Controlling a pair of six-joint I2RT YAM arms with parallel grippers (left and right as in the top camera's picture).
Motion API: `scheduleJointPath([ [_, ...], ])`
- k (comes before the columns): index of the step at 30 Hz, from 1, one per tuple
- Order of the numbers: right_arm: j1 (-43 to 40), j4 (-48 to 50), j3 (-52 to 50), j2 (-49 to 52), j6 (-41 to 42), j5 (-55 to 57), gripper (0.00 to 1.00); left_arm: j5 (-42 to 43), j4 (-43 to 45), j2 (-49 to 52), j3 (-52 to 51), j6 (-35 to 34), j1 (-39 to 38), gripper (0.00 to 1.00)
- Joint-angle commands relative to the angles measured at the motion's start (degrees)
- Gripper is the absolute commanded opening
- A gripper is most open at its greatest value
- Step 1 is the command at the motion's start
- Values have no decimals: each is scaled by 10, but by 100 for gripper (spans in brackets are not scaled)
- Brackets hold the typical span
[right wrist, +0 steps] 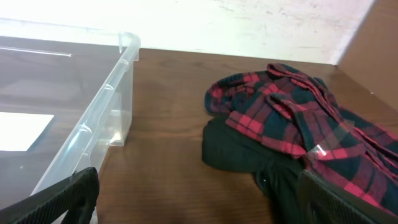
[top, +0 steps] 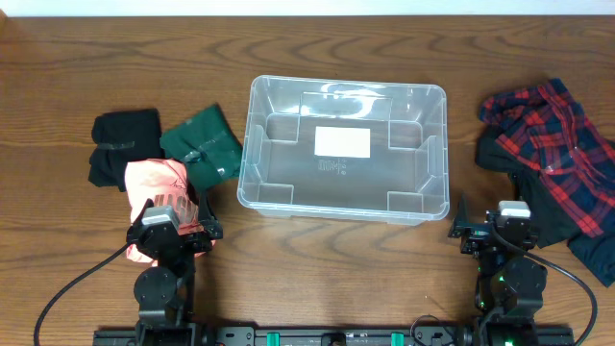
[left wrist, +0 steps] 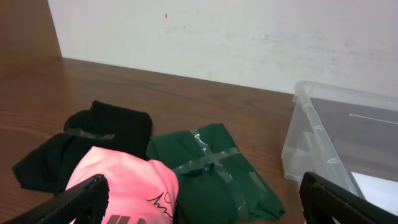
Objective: Pack container
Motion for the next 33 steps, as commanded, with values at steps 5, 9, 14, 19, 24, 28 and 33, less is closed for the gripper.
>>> scheduleJointPath([
  [5,4,2,11,1,48,-30,99,12,-16,-3,-10,-9,0,98],
  [9,4,-39,65,13,48,-14,99,29,-68,10,40,-8,0,98],
  [14,4,-109,181,83,48,14,99,29,-112,87,146,-8,0,98],
  [19,3,-160,301,203,48,29,99,29,-153,213,263,-8,0,98],
  [24,-12,-295,458,369,14,33,99,30,-247,340,373,-8,0,98],
  [28,-55,-457,608,516,-44,32,99,42,-309,404,428,-8,0,98],
  [33,-81,-610,808,669,-45,38,99,44,-320,431,436,-8,0,98],
])
